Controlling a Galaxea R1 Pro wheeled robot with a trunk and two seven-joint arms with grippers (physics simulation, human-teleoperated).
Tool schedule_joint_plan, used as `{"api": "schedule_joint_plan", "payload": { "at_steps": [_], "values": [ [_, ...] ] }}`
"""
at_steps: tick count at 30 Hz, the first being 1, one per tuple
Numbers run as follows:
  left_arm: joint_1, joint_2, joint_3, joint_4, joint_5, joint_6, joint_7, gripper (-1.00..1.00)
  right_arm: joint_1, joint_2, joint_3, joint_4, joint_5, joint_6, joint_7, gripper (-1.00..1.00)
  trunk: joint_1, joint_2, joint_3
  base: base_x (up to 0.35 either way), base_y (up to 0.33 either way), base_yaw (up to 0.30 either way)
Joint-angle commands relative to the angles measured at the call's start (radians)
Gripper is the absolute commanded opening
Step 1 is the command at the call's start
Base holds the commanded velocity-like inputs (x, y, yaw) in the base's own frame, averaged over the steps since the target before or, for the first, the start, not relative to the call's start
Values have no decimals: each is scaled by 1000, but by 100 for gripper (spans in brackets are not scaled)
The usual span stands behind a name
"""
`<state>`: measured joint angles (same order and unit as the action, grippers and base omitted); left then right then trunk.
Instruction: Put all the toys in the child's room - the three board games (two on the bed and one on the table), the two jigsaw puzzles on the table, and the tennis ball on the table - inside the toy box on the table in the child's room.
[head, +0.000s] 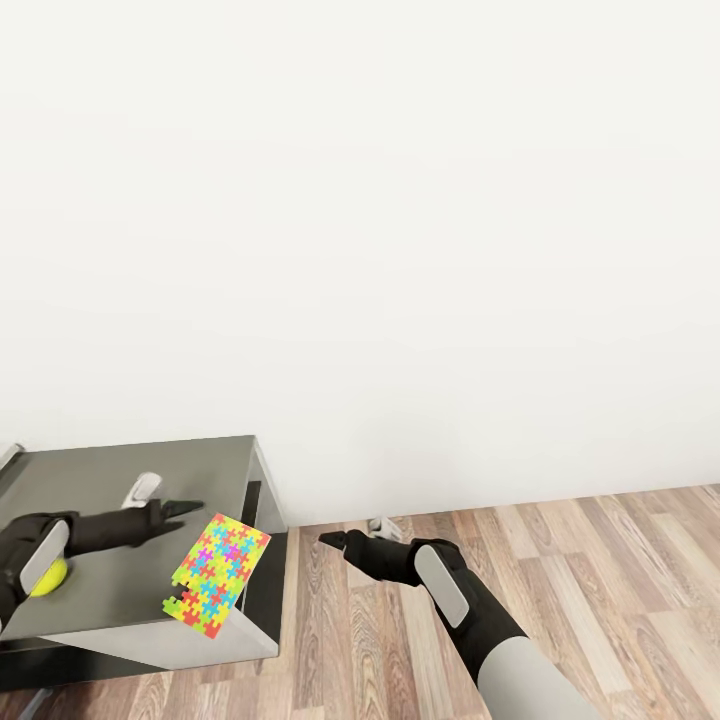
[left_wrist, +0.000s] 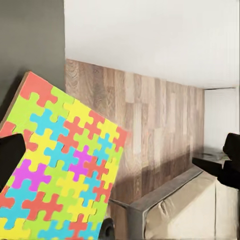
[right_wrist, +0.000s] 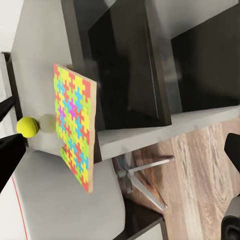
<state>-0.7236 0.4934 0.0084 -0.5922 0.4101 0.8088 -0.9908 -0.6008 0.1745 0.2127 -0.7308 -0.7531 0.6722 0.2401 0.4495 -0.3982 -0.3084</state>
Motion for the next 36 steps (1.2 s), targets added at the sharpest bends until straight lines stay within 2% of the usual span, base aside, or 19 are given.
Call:
{"api": "schedule_joint_plan", "payload": {
  "at_steps": [1,2,4,9,13,20,25,36],
  "values": [
    [0,7,1,0,1,6,-41,100,-1,0,-1,-1,2,3,2,100,1,-2,-2,0,0,0],
    [1,21,1,1,0,6,-94,100,-1,0,-1,-1,1,3,1,100,1,-2,-2,0,0,0],
    [1,40,1,2,0,6,-155,100,-1,0,0,-1,1,3,0,100,1,-2,-2,0,0,0],
    [3,69,1,4,1,6,-258,100,-1,0,0,-1,2,-8,1,100,1,-2,-2,0,0,0],
    [5,80,1,4,0,6,-345,100,-1,0,1,1,0,-39,2,100,12,-23,-11,0,0,0],
    [7,92,0,5,-1,10,-459,100,0,0,1,6,-3,-49,5,100,39,-72,-33,0,0,0],
    [8,98,0,5,-3,11,-576,100,0,0,2,7,-3,-48,5,100,58,-107,-49,0,0,0],
    [10,107,-2,6,2,14,-580,100,-2,0,10,82,-2,-50,5,100,100,-184,-83,0,0,0]
  ]
}}
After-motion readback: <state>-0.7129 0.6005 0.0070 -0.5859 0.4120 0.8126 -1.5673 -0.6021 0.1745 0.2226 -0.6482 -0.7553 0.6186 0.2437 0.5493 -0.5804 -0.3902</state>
